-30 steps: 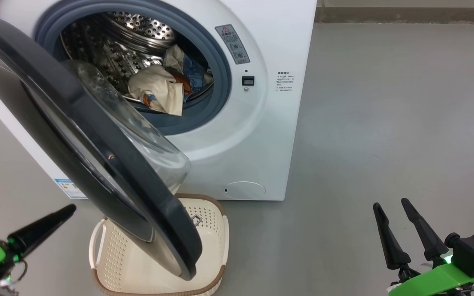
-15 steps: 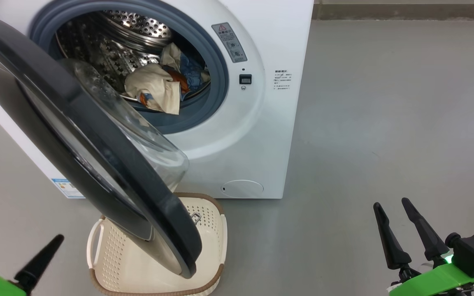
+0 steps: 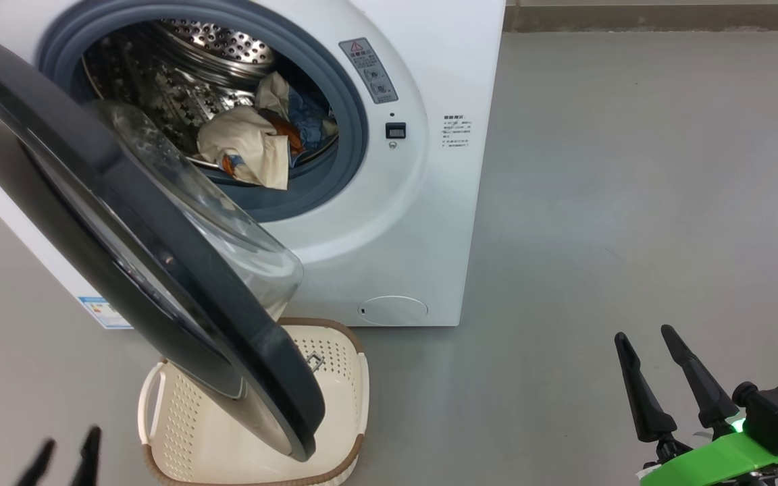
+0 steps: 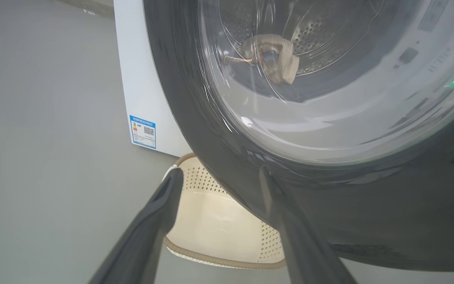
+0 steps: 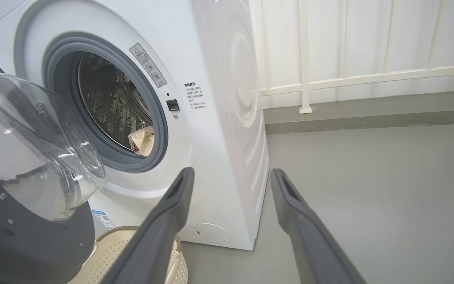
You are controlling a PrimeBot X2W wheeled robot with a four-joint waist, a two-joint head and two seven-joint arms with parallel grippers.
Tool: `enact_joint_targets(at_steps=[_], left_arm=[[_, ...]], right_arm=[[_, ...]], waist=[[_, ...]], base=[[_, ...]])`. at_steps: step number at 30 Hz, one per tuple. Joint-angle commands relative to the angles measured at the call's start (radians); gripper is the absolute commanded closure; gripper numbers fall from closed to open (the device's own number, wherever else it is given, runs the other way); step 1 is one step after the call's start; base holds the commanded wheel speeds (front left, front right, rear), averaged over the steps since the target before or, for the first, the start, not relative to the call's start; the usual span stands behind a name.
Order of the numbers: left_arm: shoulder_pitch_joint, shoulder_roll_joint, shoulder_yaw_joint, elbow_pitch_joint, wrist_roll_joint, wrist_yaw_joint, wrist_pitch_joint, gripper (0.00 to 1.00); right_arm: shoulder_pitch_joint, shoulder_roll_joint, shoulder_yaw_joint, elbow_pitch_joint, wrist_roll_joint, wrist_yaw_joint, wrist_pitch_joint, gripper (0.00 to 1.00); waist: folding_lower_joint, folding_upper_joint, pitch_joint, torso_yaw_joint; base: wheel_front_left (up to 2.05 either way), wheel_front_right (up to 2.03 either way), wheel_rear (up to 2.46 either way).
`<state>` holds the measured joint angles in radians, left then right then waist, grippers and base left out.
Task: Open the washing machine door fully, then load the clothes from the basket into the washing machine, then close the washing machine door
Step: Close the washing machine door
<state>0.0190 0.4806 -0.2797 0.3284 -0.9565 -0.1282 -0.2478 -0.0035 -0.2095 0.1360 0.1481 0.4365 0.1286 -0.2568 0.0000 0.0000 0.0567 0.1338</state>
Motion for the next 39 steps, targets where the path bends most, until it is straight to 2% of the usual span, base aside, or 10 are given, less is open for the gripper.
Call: enact_joint_targets(at_steps=[1, 6, 10, 22, 39], left_arm=[[-0.069, 0.020, 0.096, -0.028, 0.106, -0.003, -0.013, 0.00], [-0.049, -0.064, 0.222, -0.113, 0.321, -0.003, -0.014, 0.00], [-0.032, -0.106, 0.274, -0.164, 0.414, -0.003, -0.014, 0.00], [-0.005, -0.151, 0.319, -0.186, 0.482, -0.003, -0.014, 0.00], [0.004, -0.158, 0.336, -0.182, 0.497, -0.003, -0.014, 0.00]], right_arm=[[0.003, -0.014, 0.014, -0.024, -0.004, 0.002, -0.005, 0.00], [0.001, -0.011, 0.008, -0.027, -0.007, 0.002, -0.005, 0.00], [-0.003, -0.011, 0.005, -0.027, -0.008, 0.002, -0.005, 0.00], [0.003, 0.000, -0.013, -0.027, -0.012, 0.002, -0.005, 0.00], [0.011, 0.009, -0.030, -0.030, -0.014, 0.002, -0.005, 0.00]], waist=[[0.0000, 0.0000, 0.002, 0.001], [0.0000, 0.0000, 0.010, -0.005], [0.0000, 0.0000, 0.016, -0.013], [0.0000, 0.0000, 0.022, -0.041], [0.0000, 0.0000, 0.024, -0.060]], base=[[0.00, 0.00, 0.00], [0.00, 0.00, 0.00], [0.00, 0.00, 0.00], [0.00, 0.00, 0.00], [0.00, 0.00, 0.00]])
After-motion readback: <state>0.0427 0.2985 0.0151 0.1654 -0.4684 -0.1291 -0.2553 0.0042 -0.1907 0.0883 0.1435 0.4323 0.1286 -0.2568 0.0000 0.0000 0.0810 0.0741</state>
